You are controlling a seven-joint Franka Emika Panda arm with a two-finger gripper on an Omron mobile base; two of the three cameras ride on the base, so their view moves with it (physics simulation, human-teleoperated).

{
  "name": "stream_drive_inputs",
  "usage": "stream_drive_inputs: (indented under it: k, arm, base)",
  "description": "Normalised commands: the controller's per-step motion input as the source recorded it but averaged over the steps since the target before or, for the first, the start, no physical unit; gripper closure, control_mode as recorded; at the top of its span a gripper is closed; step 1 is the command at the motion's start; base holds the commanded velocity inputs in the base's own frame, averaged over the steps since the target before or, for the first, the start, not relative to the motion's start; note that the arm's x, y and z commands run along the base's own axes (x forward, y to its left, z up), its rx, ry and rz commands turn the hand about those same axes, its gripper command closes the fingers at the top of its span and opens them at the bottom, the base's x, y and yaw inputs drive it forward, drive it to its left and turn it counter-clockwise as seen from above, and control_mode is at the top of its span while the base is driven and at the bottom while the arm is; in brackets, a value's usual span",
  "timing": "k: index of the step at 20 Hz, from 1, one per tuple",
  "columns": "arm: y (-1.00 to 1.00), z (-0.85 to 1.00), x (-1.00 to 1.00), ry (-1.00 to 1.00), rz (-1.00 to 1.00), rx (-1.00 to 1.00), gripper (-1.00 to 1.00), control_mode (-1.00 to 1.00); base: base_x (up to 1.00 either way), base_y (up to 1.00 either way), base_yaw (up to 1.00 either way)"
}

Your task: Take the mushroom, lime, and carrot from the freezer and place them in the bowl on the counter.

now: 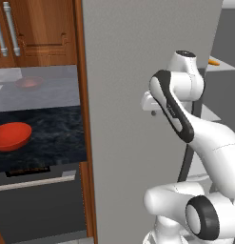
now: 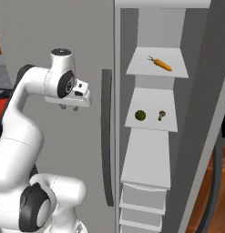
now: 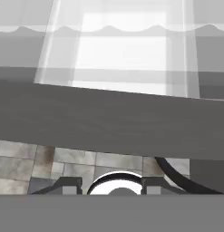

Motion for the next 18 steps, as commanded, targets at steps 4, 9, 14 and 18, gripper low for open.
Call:
stream_drive_inputs:
  k: [4,9,14,18]
  arm:
    - [0.01,0.0,-0.36,0.0,0.0,0.0,-1.0,-1.0]
    - [0.09,0.0,-0.97,0.0,0.0,0.0,-1.0,-1.0]
    - [0.02,0.0,-1.0,0.0,0.0,-0.01,-1.0,-1.0]
    - [0.0,0.01,-1.0,0.0,0.0,-0.03,-1.0,-1.0]
  base:
    - [0.0,0.0,0.0]
    - [0.0,0.0,0.0]
    - [0.0,0.0,0.0]
    - [0.0,0.0,0.0]
